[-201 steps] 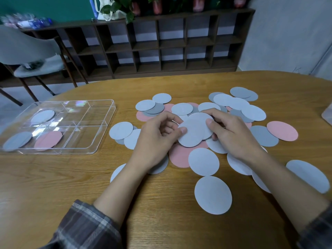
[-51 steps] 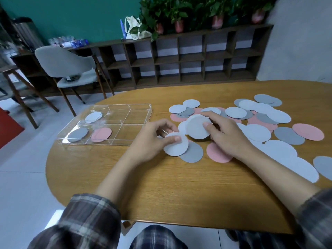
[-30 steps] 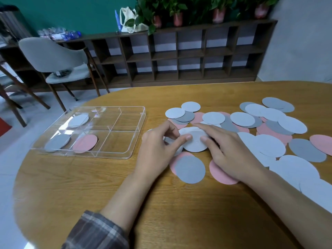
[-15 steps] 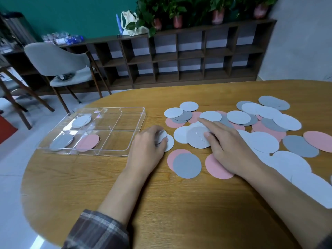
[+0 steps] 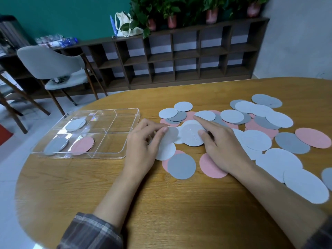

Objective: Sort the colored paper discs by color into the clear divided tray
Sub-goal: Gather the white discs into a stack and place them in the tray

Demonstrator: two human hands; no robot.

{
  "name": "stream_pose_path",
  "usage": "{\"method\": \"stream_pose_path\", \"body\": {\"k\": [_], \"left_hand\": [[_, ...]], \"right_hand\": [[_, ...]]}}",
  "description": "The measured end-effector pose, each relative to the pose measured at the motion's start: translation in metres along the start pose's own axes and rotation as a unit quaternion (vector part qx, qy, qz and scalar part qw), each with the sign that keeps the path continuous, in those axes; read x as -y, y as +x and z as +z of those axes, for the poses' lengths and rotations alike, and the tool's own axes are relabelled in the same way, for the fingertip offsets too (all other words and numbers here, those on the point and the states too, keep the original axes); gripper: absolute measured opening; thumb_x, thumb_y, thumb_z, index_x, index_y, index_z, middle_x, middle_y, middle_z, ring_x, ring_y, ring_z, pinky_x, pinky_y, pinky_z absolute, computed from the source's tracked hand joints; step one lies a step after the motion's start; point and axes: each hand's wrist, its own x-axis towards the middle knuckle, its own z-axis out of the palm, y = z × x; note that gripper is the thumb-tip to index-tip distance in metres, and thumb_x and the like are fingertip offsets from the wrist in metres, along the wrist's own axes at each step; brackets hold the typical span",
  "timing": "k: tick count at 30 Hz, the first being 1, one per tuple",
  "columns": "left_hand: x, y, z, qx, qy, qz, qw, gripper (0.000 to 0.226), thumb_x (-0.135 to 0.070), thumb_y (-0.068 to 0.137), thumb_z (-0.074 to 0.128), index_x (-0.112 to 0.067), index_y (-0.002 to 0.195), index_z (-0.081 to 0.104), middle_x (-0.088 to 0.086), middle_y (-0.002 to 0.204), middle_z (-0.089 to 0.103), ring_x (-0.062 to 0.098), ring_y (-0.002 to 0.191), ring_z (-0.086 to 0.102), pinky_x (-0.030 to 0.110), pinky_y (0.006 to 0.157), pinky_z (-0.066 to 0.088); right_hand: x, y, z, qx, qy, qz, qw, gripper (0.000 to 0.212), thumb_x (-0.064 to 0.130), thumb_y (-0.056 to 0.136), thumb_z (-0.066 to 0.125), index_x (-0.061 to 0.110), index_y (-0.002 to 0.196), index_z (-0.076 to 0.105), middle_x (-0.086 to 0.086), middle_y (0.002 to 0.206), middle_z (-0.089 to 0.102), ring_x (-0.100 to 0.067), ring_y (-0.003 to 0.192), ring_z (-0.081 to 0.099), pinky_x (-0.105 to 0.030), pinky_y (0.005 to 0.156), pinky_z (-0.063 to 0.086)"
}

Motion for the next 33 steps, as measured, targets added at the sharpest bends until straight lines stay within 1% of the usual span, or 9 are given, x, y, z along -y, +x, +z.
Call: {"method": "stream_pose_path", "body": {"k": [5, 8, 12, 16, 18, 20, 23, 28, 33], "left_hand": [[-0.001, -0.001, 0.003, 0.037, -0.078, -0.059, 0.994, 0.009, -0.023, 0.094, 0.076, -0.023, 0.101, 0.082, -0.011, 0.091, 0.074, 0.016, 0.084, 0.067, 0.039, 0.071, 0.055], [0.002, -0.001, 0.003, 0.033, -0.095, -0.073, 0.992, 0.006, -0.026, 0.094, 0.077, -0.025, 0.098, 0.080, -0.009, 0.091, 0.076, 0.019, 0.086, 0.069, 0.048, 0.070, 0.056], [0.000, -0.003, 0.005, 0.055, -0.104, -0.075, 0.990, 0.002, -0.024, 0.094, 0.077, -0.023, 0.096, 0.078, -0.007, 0.089, 0.075, 0.018, 0.084, 0.067, 0.045, 0.074, 0.054], [-0.002, -0.003, 0.010, 0.048, -0.113, -0.079, 0.989, 0.005, -0.022, 0.092, 0.080, -0.019, 0.092, 0.076, -0.006, 0.088, 0.075, 0.020, 0.079, 0.068, 0.046, 0.073, 0.056], [-0.003, -0.004, 0.012, 0.041, -0.117, -0.090, 0.988, 0.012, -0.025, 0.089, 0.083, -0.019, 0.088, 0.073, -0.004, 0.089, 0.074, 0.018, 0.078, 0.071, 0.047, 0.070, 0.059], [-0.004, -0.005, 0.013, 0.047, -0.112, -0.101, 0.988, 0.020, -0.030, 0.087, 0.085, -0.018, 0.086, 0.069, -0.004, 0.089, 0.073, 0.016, 0.080, 0.073, 0.049, 0.071, 0.061], [-0.006, -0.006, 0.014, 0.055, -0.108, -0.116, 0.986, 0.025, -0.033, 0.087, 0.085, -0.017, 0.087, 0.066, -0.005, 0.087, 0.071, 0.015, 0.081, 0.073, 0.051, 0.074, 0.061], [-0.007, -0.006, 0.014, 0.049, -0.081, -0.100, 0.991, 0.028, -0.033, 0.087, 0.085, -0.016, 0.083, 0.063, -0.005, 0.079, 0.070, 0.016, 0.075, 0.070, 0.030, 0.067, 0.055], [-0.002, -0.004, 0.006, 0.068, -0.020, -0.052, 0.996, 0.026, -0.038, 0.087, 0.084, -0.018, 0.082, 0.068, -0.012, 0.078, 0.068, 0.004, 0.070, 0.062, 0.012, 0.063, 0.038]], "right_hand": [[0.000, 0.002, -0.002, -0.028, 0.000, 0.008, 1.000, 0.047, 0.014, 0.105, 0.049, 0.032, 0.149, 0.052, 0.003, 0.076, 0.055, 0.001, 0.074, 0.049, -0.011, 0.065, 0.037], [0.002, 0.003, -0.004, -0.061, 0.008, 0.015, 0.998, 0.046, 0.012, 0.105, 0.050, 0.031, 0.146, 0.055, 0.010, 0.068, 0.046, 0.006, 0.073, 0.048, -0.006, 0.064, 0.035], [0.004, 0.002, -0.004, -0.060, 0.007, 0.024, 0.998, 0.045, 0.013, 0.105, 0.050, 0.032, 0.145, 0.056, 0.008, 0.070, 0.048, 0.005, 0.075, 0.049, -0.005, 0.065, 0.035], [0.008, -0.001, 0.000, -0.008, 0.028, 0.013, 0.999, 0.044, 0.015, 0.106, 0.049, 0.033, 0.145, 0.056, 0.012, 0.078, 0.057, 0.005, 0.077, 0.052, -0.007, 0.068, 0.037], [0.009, -0.003, 0.003, 0.020, 0.042, -0.007, 0.999, 0.043, 0.016, 0.107, 0.046, 0.032, 0.145, 0.056, 0.006, 0.096, 0.067, -0.002, 0.086, 0.055, -0.015, 0.079, 0.043], [0.010, -0.004, 0.006, 0.038, 0.047, -0.015, 0.998, 0.044, 0.016, 0.108, 0.042, 0.034, 0.146, 0.055, 0.002, 0.099, 0.066, -0.006, 0.085, 0.054, -0.028, 0.084, 0.046], [0.009, -0.003, 0.008, 0.051, 0.044, -0.017, 0.998, 0.045, 0.017, 0.109, 0.038, 0.034, 0.149, 0.052, 0.011, 0.094, 0.060, -0.002, 0.085, 0.052, -0.025, 0.079, 0.041], [0.011, -0.006, 0.008, 0.091, -0.016, -0.032, 0.995, 0.049, 0.037, 0.108, 0.043, 0.034, 0.156, 0.037, 0.008, 0.114, 0.061, -0.008, 0.104, 0.053, -0.033, 0.090, 0.044], [0.010, -0.006, 0.005, 0.077, -0.061, -0.062, 0.993, 0.042, 0.027, 0.107, 0.047, 0.030, 0.149, 0.046, 0.000, 0.123, 0.066, -0.021, 0.111, 0.059, -0.045, 0.091, 0.050]]}}
